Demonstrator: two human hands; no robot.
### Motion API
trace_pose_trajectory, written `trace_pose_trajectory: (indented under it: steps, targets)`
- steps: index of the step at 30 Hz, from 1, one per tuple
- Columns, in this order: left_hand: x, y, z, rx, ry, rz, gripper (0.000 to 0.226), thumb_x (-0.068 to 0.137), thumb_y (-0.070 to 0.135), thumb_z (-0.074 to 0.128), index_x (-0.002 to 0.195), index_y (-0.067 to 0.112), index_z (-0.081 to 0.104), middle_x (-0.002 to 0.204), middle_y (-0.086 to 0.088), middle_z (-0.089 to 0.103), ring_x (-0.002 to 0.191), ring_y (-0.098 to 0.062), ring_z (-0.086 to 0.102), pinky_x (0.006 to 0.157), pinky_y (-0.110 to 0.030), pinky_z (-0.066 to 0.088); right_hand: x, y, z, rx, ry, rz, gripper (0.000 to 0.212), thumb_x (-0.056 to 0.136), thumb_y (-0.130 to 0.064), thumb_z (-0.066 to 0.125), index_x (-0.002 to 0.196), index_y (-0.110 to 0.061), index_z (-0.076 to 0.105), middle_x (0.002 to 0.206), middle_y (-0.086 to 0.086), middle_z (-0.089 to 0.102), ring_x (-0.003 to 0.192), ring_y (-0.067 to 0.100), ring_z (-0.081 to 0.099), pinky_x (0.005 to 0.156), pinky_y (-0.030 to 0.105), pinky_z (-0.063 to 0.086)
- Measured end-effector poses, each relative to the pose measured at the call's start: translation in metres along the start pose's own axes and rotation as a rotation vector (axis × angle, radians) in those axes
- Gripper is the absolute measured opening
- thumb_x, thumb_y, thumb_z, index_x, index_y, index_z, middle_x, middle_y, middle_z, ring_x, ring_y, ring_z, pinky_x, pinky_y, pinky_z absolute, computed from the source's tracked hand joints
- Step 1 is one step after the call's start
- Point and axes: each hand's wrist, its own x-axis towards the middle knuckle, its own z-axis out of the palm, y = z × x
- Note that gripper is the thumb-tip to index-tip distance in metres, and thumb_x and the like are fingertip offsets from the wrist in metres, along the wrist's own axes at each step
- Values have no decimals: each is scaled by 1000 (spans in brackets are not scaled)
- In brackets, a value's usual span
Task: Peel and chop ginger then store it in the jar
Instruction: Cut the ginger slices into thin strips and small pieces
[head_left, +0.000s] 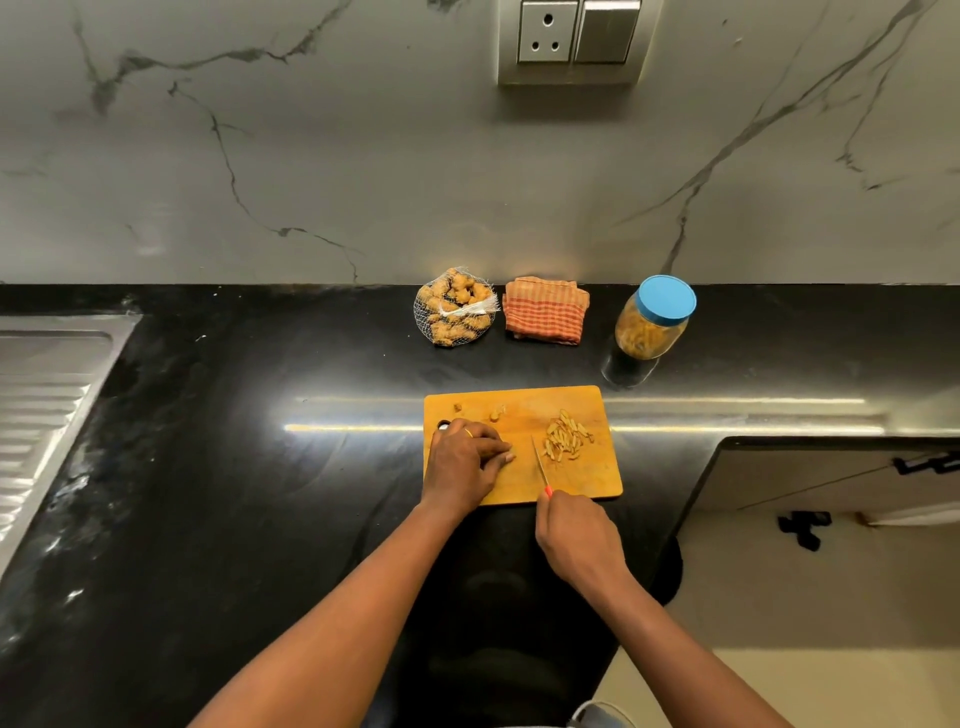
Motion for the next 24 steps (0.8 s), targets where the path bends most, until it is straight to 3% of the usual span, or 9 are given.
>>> trace_pose_trajectory:
  steps: [4, 6, 10, 20, 24]
  targets:
    - [-3, -7, 6, 2, 57, 127, 14, 80, 30, 78, 91, 20, 79, 91, 6, 71, 94, -17, 57, 84, -37, 45, 4, -8, -1, -4, 34, -27, 46, 106, -42, 27, 92, -15, 61, 86, 6, 65, 78, 25, 63, 66, 38, 51]
    - [-5, -11, 11, -34, 96, 178, 13, 82, 25, 77, 91, 17, 78, 95, 3, 71, 104, -20, 56, 90, -35, 45, 2, -16, 3, 1, 30, -40, 47, 105, -43, 28, 92, -13, 61, 86, 7, 65, 79, 27, 63, 66, 39, 49]
    - [-6, -15, 14, -109, 89, 133, 12, 82, 23, 76, 92, 17, 78, 109, 1, 71, 119, -25, 54, 100, -36, 40, 0, -24, 11, 41, 35, -4, 47, 105, -43, 27, 92, -14, 62, 86, 7, 66, 79, 26, 64, 67, 38, 49]
    - [-6, -17, 15, -146, 69, 98, 13, 84, 28, 74, 95, 21, 78, 110, 7, 71, 123, -19, 51, 101, -45, 45, -1, -28, 13, -6, 56, 10, 49, 105, -45, 26, 92, -16, 63, 83, 4, 66, 75, 23, 64, 64, 38, 52]
    - [-6, -18, 14, -128, 73, 105, 13, 84, 30, 73, 94, 23, 78, 109, 8, 71, 122, -18, 52, 107, -49, 37, -1, -26, 15, -43, 60, -6, 50, 105, -46, 25, 95, -16, 63, 85, 4, 67, 75, 22, 65, 65, 38, 54]
